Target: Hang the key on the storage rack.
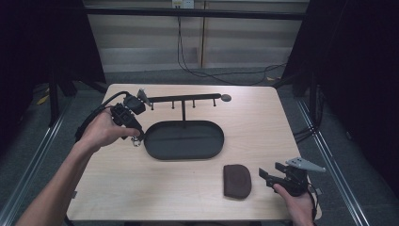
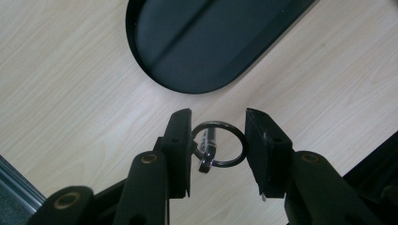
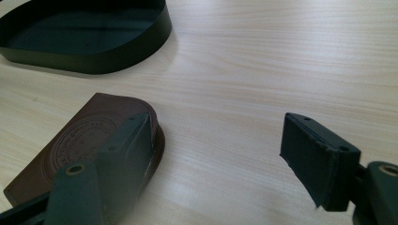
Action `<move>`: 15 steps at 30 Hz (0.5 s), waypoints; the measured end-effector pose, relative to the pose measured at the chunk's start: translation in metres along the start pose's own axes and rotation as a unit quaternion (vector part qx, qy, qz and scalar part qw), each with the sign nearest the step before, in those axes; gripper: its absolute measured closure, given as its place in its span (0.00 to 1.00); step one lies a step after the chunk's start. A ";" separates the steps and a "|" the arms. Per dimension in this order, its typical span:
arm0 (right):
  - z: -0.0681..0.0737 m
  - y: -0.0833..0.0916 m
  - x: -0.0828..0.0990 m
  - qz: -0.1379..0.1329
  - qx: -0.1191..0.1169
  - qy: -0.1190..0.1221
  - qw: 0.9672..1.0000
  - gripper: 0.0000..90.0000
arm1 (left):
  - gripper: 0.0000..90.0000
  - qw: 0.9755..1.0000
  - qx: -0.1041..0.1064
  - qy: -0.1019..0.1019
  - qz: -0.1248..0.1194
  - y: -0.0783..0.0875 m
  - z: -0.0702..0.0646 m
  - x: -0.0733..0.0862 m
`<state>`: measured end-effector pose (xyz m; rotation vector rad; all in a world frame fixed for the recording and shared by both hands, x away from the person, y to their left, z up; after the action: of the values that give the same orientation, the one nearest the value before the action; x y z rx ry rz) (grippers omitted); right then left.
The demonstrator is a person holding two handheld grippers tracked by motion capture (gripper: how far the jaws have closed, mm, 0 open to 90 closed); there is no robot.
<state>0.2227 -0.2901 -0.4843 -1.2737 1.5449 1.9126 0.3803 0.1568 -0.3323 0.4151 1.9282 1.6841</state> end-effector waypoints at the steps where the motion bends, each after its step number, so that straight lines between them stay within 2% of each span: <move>1: 0.000 0.000 0.000 -0.001 0.000 0.000 1.000 0.28 | 0.70 1.000 0.000 0.001 0.003 0.002 0.001 -0.003; 9: -0.001 0.000 0.000 -0.001 -0.001 -0.001 1.000 0.28 | 0.70 1.000 -0.001 0.014 -0.008 0.014 0.006 -0.013; 15: -0.001 0.000 0.000 0.000 -0.001 -0.001 1.000 0.28 | 0.70 1.000 -0.004 0.014 -0.008 0.019 0.005 -0.024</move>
<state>0.2229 -0.2907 -0.4847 -1.2715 1.5415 1.9157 0.4006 0.1506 -0.3094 0.3738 1.9385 1.6957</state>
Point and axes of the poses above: each handheld gripper's, and its own axes: y roughly backward along the jaws, x roughly out of its underside, z roughly to its left, the point moved 2 cm from there along -y, roughly forward along the jaws, and after that the axes turned 13 degrees about y, right-handed, at the moved point
